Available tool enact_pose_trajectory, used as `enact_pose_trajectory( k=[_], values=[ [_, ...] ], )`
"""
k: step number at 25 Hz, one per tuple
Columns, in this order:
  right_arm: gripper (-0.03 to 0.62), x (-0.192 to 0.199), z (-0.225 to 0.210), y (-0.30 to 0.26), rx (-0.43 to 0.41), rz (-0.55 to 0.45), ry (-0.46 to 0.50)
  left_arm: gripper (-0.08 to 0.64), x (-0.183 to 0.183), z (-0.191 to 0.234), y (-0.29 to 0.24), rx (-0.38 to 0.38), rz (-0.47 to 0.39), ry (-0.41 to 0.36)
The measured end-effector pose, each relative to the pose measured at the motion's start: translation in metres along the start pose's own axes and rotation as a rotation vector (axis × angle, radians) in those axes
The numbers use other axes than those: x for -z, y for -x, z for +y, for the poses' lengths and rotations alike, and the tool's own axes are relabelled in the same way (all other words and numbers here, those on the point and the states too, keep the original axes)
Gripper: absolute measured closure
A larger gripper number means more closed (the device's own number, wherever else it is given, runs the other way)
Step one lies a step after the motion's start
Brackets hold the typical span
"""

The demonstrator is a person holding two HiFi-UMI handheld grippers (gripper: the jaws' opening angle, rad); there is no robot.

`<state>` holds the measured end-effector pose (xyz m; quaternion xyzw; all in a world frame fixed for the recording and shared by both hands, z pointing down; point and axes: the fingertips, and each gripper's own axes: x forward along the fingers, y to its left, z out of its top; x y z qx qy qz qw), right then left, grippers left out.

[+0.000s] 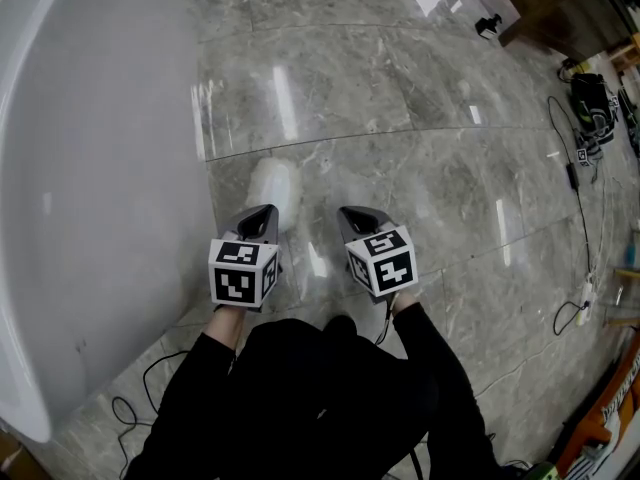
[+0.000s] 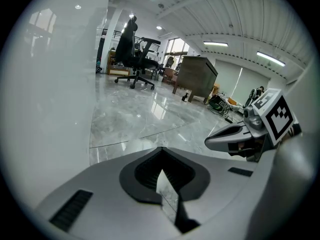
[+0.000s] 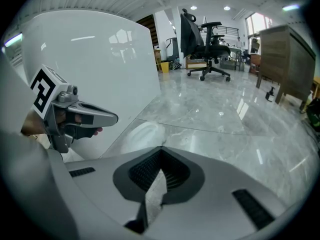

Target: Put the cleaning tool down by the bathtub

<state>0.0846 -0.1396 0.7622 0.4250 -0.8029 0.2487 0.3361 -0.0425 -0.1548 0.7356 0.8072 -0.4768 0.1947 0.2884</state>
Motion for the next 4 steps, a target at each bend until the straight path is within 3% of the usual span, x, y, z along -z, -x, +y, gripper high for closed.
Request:
enact_pose_trajectory(
  k=[4],
  values=[
    [0.592,0.0006,-0.0011,-0.0024,0.002,-0.001,-0.003,0.552,-0.0005,0.004,-0.0025,-0.006,0.0,0.0]
  ],
)
